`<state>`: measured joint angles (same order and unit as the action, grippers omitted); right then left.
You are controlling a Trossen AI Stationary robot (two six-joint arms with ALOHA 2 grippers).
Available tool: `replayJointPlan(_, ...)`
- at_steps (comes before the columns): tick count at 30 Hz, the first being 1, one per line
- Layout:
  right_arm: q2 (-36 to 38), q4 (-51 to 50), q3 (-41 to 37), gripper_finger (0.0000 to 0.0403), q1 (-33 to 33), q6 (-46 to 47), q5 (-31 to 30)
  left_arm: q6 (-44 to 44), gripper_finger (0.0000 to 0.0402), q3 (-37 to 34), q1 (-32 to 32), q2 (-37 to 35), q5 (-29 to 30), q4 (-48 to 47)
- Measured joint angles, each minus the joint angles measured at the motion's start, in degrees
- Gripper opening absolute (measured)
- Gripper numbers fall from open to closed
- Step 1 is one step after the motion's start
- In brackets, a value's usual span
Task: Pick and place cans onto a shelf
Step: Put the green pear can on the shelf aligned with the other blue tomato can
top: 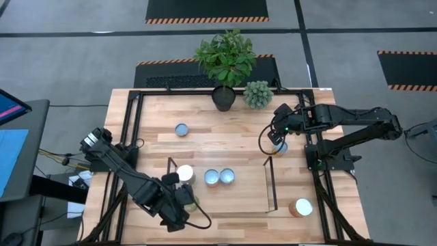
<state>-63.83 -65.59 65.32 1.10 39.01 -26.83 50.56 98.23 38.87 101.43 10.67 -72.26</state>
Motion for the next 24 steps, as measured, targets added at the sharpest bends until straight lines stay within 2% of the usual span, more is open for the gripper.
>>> replayJointPlan(11, 0.0, -0.02, 0.0, 0.0131, 0.0, -0.45, -0.04, -0.37, 0.0, -0.28, 0.1, 0.86, 1.56, 2.21)
replayJointPlan(16, -0.02, -0.24, 0.0, 0.0131, 0.0, -0.47, -0.07, -1.61, 0.0, -0.28, 0.58, 3.73, -1.42, 2.22)
replayJointPlan(24, 0.0, -0.34, 0.02, 0.0131, 0.0, -0.49, -0.07, 0.31, 0.0, 0.23, 0.25, 5.11, -1.78, 0.6)
